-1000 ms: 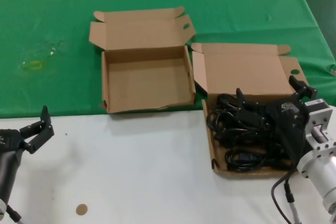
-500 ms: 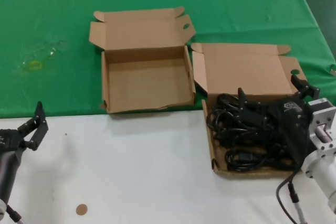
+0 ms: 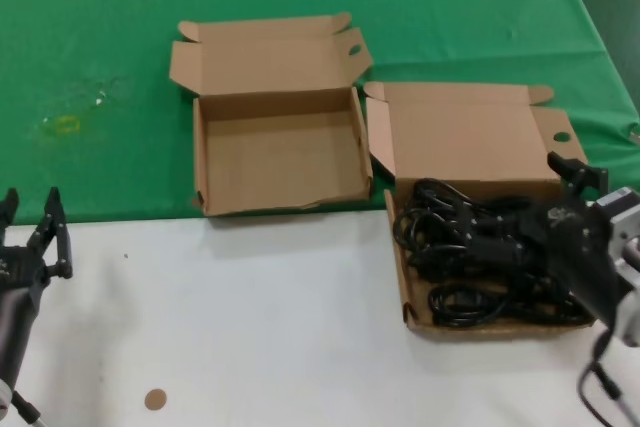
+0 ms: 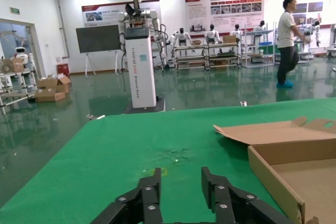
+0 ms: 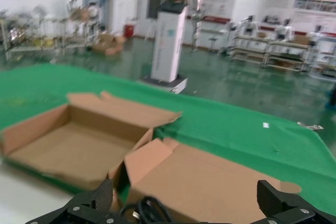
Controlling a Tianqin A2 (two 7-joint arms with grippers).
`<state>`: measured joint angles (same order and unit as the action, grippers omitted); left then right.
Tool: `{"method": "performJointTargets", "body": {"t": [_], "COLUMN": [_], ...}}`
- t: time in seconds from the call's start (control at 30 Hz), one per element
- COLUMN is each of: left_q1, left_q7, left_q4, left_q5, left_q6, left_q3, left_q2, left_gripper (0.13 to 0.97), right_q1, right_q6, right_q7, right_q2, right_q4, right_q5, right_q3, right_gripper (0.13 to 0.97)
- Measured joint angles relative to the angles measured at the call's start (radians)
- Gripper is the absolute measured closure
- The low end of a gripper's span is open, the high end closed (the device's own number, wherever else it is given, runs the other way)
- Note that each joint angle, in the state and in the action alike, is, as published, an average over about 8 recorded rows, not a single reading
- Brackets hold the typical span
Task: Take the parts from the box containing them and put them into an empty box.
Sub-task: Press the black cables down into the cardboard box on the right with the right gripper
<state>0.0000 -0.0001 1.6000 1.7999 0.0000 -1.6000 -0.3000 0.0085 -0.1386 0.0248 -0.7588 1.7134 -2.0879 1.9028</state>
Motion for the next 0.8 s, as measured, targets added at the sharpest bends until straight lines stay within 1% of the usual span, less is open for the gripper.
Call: {"method": "performJointTargets", "body": {"t": [0.13,0.17,0.37,0.43,0.6,0.8], "left_q1": [0.000,0.000,0.000,0.000,0.000,0.000], "left_q7": [0.000,0.000,0.000,0.000,0.000,0.000], "left_q4": [0.000,0.000,0.000,0.000,0.000,0.000], "left_q5": [0.000,0.000,0.000,0.000,0.000,0.000], "left_q6": [0.000,0.000,0.000,0.000,0.000,0.000], "left_q3": [0.000,0.000,0.000,0.000,0.000,0.000], "left_q2": [0.000,0.000,0.000,0.000,0.000,0.000], "left_gripper": [0.769,0.769,0.864,0.896,0.903,0.944], "right_q1": [0.011,0.015,0.051,0.069,0.128,0.198], "right_q6": [-0.002,0.002,0.054,0.080,0.154,0.240], "right_q7": [-0.011,-0.013,-0.025,-0.025,-0.004,0.055], "right_q2": [-0.130,-0.162,-0.315,-0.352,-0.416,-0.427], "right_q4": [0.026,0.032,0.046,0.044,0.016,-0.045], "right_q5": [-0.051,-0.059,-0.062,-0.046,0.029,0.157], "right_q3": [0.067,0.084,0.179,0.210,0.287,0.330], "right_gripper": [0.129,0.129,0.129,0.129,0.129,0.130]}}
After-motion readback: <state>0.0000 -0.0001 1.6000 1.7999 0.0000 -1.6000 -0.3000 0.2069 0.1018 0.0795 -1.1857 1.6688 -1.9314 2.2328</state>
